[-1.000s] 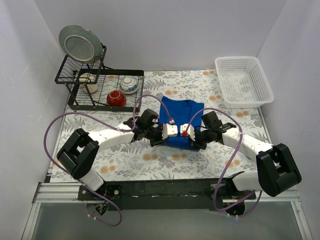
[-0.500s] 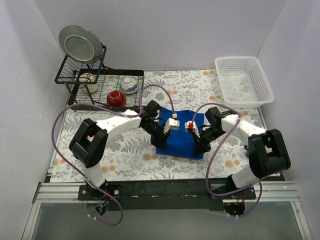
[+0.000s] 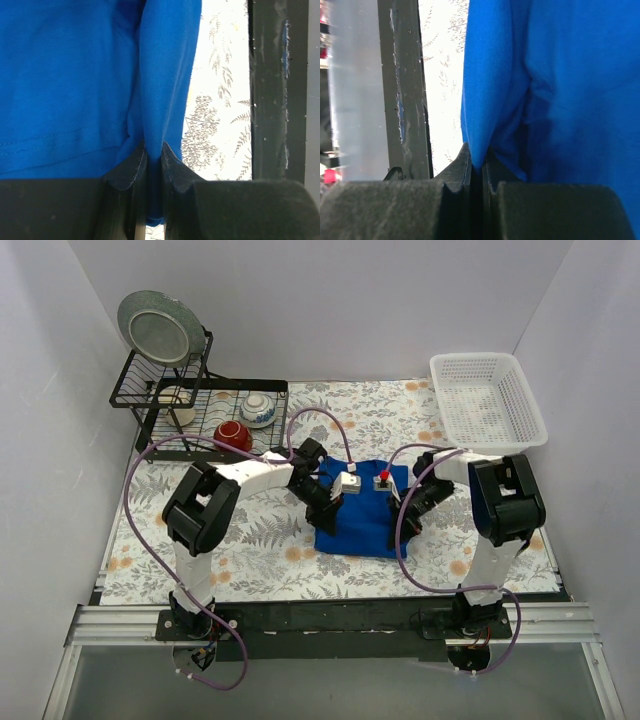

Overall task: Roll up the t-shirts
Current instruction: Roll the T-shirt to the center of the board.

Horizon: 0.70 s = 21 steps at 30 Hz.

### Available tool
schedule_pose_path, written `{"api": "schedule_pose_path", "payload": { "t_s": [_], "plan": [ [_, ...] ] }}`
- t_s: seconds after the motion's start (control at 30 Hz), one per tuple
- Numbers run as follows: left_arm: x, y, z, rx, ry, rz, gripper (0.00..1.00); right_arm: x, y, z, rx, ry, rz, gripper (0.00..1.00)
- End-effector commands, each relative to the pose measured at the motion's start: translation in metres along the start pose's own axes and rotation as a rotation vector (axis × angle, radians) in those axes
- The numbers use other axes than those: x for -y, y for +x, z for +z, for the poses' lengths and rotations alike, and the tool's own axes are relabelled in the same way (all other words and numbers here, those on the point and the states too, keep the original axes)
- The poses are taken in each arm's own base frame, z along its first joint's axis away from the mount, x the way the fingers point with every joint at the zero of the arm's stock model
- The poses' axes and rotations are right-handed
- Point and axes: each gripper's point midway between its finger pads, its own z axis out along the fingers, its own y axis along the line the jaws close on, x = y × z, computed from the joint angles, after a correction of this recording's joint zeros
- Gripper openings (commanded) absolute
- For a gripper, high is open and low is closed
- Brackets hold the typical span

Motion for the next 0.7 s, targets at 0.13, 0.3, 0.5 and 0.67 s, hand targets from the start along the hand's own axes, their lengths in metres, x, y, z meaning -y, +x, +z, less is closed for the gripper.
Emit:
{"api": "schedule_pose_path", "payload": {
  "t_s": [0.13, 0.3, 0.5, 0.67],
  "plan": [
    [-0.036, 0.012, -0.020, -0.039, -0.157, -0.069, 0.12, 0.017, 0.002, -0.012, -0.047, -0.074, 0.105, 0.01],
    [-0.050, -0.025, -0.050, 0.025, -0.324, -0.030, 0.45, 0.039, 0.006, -0.009, -0.079, -0.091, 0.181, 0.01],
    [-0.025, -0.074, -0.091, 0.082, -0.452, 0.191, 0.59, 0.062, 0.000, -0.004, -0.058, -0.094, 0.312, 0.01],
    [0.011, -0.057, -0.052, 0.035, -0.407, 0.413, 0.75, 0.073, -0.006, -0.002, -0.054, -0.106, 0.422, 0.01]
  ]
}}
